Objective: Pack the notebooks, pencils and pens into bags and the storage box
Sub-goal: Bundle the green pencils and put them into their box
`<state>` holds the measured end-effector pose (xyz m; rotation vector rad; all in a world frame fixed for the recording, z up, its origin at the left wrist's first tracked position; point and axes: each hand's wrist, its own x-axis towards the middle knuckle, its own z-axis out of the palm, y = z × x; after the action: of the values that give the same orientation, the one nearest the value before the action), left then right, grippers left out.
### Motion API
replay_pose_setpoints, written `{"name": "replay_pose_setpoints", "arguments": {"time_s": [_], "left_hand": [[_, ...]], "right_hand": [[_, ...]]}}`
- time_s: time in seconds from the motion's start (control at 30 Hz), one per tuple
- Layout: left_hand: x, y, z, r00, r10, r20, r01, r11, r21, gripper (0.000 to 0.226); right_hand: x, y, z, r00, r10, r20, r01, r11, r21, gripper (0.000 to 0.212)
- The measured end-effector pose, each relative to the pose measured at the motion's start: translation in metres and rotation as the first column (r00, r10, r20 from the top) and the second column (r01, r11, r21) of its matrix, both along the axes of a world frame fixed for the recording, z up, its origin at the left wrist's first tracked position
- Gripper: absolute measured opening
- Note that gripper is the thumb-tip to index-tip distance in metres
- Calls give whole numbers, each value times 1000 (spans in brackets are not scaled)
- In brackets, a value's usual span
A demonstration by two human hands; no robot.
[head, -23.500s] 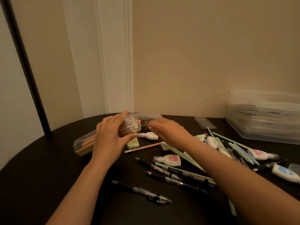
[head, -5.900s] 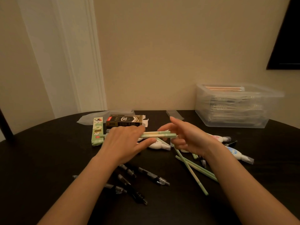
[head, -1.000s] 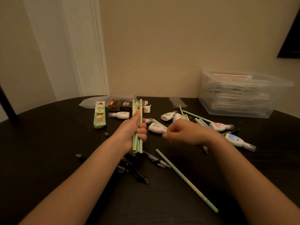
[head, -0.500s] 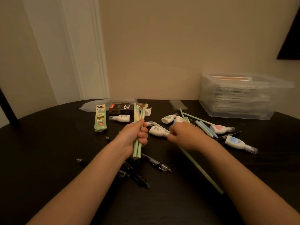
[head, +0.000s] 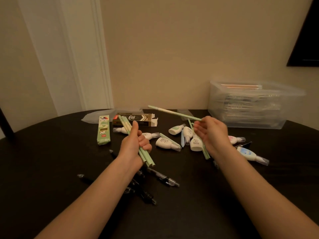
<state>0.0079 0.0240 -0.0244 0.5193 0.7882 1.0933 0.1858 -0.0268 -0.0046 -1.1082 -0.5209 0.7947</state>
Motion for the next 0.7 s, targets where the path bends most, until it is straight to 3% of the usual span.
{"name": "replay_pose_setpoints", "arguments": {"time_s": [0.13,0.23,0.33,0.43,0.47,0.53,0.63,0.7], "left_hand": [[6,-6,-2,999,-37,9,37,999,23,39],[7,-9,-2,1000,9,-15,-8,998,62,36],[5,-3,-5,995,62,-80,-59,997,45,25],[5,2,-7,997,71,-38,-70,997,11,31],[6,2,-8,998,61,-33,-61,998,4,31],[10,-2,-7,999,33,-6,-33,999,-11,30],[11,-5,-4,998,-66,-22,66,998,-19,25],[9,-8,-2,980,-177,-91,175,984,-30,22]], "right_hand": [[-40,-4,-5,976,176,130,-173,984,-33,9],[-61,-12,-7,908,321,268,-312,947,-77,5],[-70,-17,-9,745,535,398,-502,843,-192,4],[-69,-19,-9,520,675,523,-580,729,-364,6],[-65,-19,-7,466,688,556,-573,714,-404,7],[-52,-18,0,469,620,629,-478,777,-410,15],[-9,-3,4,562,357,746,-146,931,-336,16],[27,15,-4,501,281,819,103,920,-379,12]]}}
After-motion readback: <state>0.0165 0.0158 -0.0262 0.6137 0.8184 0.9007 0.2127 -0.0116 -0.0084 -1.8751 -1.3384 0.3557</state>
